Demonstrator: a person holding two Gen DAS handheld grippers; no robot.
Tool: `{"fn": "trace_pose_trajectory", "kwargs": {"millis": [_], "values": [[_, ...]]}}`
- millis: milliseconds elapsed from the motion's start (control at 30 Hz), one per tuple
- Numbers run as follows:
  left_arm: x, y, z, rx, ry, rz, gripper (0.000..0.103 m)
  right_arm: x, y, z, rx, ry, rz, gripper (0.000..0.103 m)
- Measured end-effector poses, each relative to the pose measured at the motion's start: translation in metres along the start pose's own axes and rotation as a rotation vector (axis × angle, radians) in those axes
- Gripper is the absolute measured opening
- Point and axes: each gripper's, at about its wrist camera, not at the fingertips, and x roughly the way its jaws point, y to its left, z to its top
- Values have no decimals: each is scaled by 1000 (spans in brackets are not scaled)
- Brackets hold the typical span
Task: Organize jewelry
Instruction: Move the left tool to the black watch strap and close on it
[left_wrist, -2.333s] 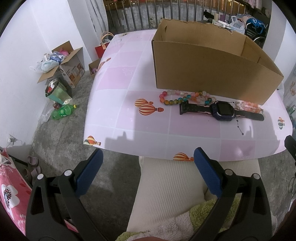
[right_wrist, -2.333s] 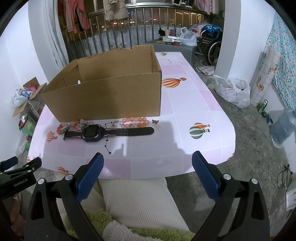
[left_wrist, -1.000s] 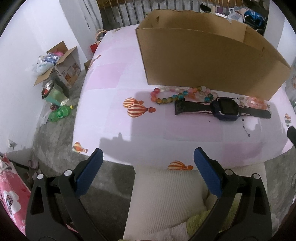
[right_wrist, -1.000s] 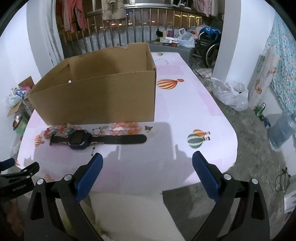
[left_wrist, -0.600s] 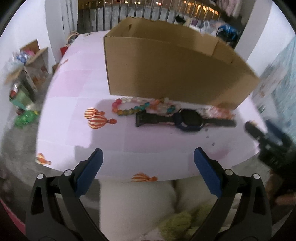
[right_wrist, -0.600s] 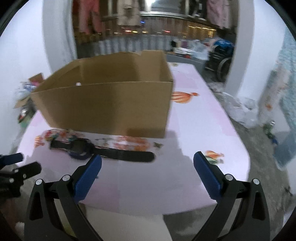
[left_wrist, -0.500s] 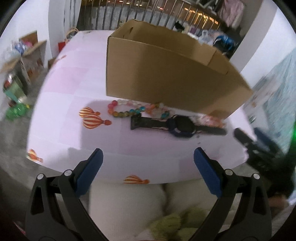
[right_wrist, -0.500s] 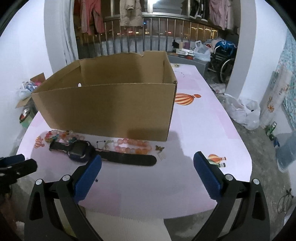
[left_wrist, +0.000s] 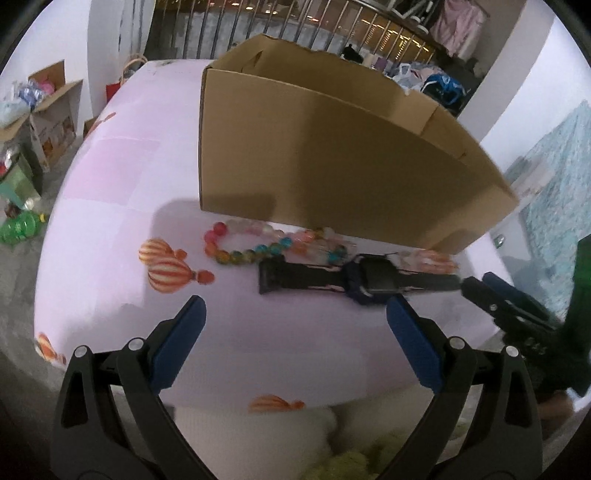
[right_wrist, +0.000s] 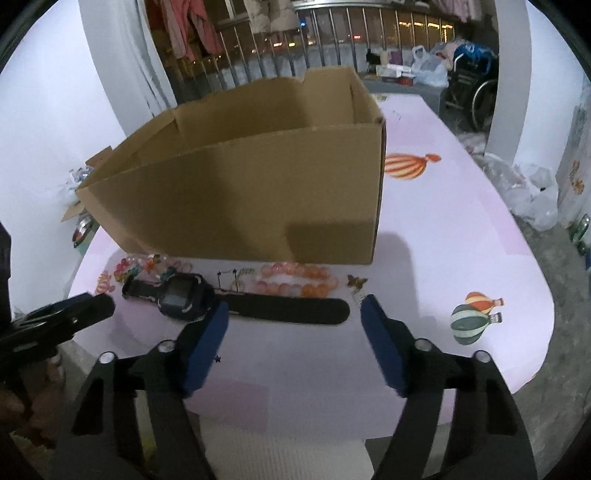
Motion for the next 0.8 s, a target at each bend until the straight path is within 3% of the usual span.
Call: {"fn": "trace_pose_trajectory", "kwargs": {"millis": [167, 467, 667, 800], "values": [[14, 3, 6, 15, 21, -17, 52, 3, -1, 0, -9, 17, 21, 57], [31, 5, 18, 37, 50, 47, 35, 14, 1, -2, -24, 48, 33, 46], [36, 2, 23, 57, 56, 95, 20, 18, 3, -3, -27, 59, 35, 44], [35, 3, 24, 53, 54, 98, 18, 19, 1, -3, -30, 58, 34, 44]]}}
